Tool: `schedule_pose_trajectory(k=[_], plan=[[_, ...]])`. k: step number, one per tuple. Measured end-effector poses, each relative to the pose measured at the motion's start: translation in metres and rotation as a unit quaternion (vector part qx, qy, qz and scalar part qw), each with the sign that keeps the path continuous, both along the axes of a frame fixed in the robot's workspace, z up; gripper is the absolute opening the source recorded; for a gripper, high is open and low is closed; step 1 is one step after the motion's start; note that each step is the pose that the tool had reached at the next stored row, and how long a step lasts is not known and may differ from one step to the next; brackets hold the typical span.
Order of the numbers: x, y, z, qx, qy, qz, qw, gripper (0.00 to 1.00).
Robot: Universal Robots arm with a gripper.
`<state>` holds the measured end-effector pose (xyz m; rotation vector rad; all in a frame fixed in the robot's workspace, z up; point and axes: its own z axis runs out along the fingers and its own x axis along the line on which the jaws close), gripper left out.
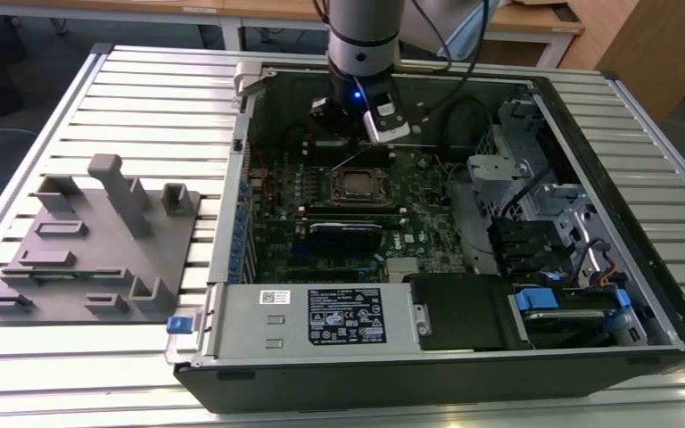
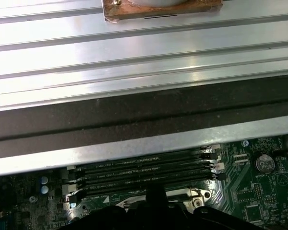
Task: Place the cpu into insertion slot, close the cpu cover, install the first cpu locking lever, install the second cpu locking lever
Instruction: 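Install the first cpu locking lever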
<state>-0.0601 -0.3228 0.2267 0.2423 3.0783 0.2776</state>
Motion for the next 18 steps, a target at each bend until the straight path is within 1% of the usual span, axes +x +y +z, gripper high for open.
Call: schedule_pose_trajectory(k=[1,4,11,14,16,18], plan=[[0.0006,0.0000,-0.0005,0.0002,0.0000,0.000,1.0000,0.11],[0.0016,-0.0001,-0.0013,0.0027,0.0001,0.000,1.0000,0.11],[0.0038,-0.0001,-0.0017,0.0034,0.0000,0.000,1.0000,0.11],[0.0041,-0.0001,-0.0035,0.0034,-0.0001,0.000,1.0000,0.11],[0.0041,-0.0001,-0.0051,0.0034,-0.0009,0.000,1.0000,0.11],[0.0040,-0.0001,-0.0068,0.0034,-0.0032,-0.001,1.0000,0.11]])
